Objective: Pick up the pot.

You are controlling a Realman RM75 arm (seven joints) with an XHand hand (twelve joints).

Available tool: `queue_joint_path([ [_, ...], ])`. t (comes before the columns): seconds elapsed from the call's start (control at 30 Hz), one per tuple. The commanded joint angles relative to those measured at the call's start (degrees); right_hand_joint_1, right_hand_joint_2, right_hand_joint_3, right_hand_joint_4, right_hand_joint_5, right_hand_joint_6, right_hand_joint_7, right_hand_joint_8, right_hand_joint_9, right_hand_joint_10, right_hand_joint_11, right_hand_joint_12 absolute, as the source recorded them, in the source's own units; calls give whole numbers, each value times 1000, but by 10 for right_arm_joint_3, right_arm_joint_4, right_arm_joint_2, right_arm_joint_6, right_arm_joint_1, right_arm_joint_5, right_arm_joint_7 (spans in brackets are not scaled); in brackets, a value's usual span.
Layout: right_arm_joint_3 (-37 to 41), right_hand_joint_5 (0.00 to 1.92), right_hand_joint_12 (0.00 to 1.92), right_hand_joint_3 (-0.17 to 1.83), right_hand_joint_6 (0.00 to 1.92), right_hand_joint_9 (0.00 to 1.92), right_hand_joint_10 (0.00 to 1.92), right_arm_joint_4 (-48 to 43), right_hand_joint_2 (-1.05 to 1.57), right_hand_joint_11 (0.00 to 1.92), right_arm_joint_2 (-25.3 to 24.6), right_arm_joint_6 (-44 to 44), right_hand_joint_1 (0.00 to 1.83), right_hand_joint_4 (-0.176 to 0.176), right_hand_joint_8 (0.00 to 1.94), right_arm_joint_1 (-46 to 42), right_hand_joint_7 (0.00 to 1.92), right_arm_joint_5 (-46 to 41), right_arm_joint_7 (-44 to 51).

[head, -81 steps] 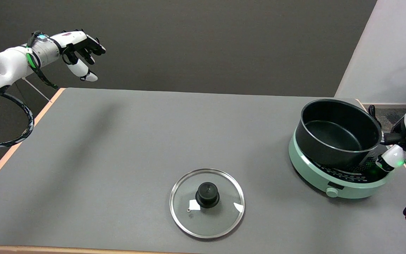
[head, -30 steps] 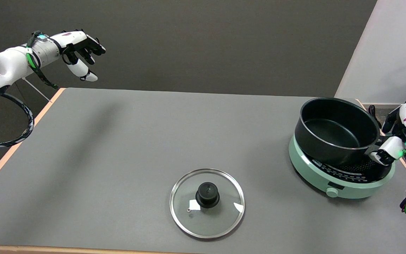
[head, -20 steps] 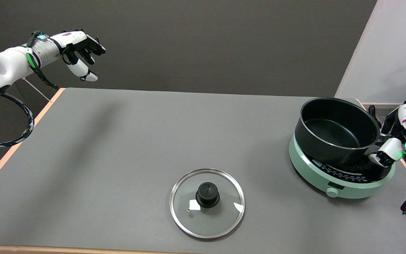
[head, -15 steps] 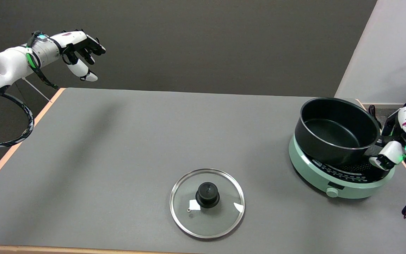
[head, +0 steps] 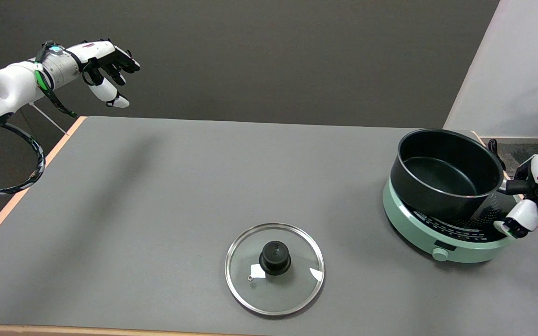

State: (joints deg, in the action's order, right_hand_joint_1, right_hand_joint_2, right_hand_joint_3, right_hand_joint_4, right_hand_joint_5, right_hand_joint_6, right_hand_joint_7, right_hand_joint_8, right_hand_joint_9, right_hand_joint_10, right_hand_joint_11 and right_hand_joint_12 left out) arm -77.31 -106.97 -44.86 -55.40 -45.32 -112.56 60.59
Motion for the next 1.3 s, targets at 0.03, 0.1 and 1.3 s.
queue_joint_path([
  [0.03,-4,1146,1146,1833,1146,1146,1146,0,-1047,1146,-11,-5,1221,-18,1146,-14,1146,22,-8],
  [0.1,-4,1160,1160,1833,1160,1160,1160,1,-1047,1160,-9,-3,1233,-24,1160,-12,1160,22,-8],
  [1.3,-15,1743,1743,1833,1743,1743,1743,4,-286,1743,11,-12,1420,-116,1743,13,1743,-14,-16],
])
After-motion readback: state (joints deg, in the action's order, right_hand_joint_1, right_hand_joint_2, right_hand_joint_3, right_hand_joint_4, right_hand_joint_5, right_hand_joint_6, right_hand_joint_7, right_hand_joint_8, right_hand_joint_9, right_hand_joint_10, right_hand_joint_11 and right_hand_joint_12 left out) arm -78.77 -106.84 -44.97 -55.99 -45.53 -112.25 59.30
